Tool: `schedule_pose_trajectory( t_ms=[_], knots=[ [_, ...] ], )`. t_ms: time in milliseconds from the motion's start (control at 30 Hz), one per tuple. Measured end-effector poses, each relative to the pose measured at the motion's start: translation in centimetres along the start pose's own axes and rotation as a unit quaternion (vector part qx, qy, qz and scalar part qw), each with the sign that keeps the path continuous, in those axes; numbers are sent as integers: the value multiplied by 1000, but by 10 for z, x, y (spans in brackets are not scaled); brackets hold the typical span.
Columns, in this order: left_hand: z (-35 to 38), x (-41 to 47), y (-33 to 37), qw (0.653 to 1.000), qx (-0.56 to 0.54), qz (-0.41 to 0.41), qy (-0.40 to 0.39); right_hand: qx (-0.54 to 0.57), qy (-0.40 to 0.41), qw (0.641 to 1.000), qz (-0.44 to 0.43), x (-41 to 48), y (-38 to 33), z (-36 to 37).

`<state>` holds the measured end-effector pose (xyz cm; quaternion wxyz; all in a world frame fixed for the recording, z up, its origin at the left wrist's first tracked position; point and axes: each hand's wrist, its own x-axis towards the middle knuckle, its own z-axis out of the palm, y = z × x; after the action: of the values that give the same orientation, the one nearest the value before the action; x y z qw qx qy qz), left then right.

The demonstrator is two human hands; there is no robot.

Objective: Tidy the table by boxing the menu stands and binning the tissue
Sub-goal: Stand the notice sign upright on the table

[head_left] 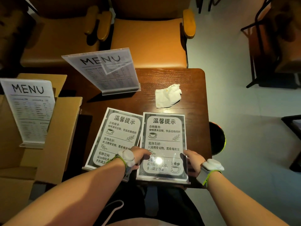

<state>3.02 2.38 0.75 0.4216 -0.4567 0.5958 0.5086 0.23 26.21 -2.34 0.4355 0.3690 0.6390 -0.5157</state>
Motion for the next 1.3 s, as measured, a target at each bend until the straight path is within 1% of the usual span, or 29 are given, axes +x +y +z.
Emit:
schedule_pose_trajectory(
  t_ms=[133,333,400,567,667,833,1000,1167,1300],
  knots=[
    [0,-6,-5,1000,4,-1,-1,6,4,1000,14,-6,6,-1],
    [-1,-16,-12,999,-6,34,4,24,4,1000,11,-11,9,3],
    [-2,-21,-10,999,-11,49,4,14,4,1000,4,-8,8,5],
    [-4,-34,1,996,-68,65,3,6,-1,1000,-9,-6,2,1],
    [-6,-38,6,993,-94,75,-8,49,-1,999,-22,-5,0,-3],
    [-6,-41,16,989,-109,104,-16,44,29,996,-76,-12,-21,-2],
    [-8,-41,32,986,-96,137,3,22,67,988,-138,-27,-45,-2],
    [-8,-52,60,977,-38,209,35,-3,133,969,-209,-36,-70,-9],
    [-3,-57,83,965,-44,258,28,10,149,954,-259,-43,-96,-13]
  ],
)
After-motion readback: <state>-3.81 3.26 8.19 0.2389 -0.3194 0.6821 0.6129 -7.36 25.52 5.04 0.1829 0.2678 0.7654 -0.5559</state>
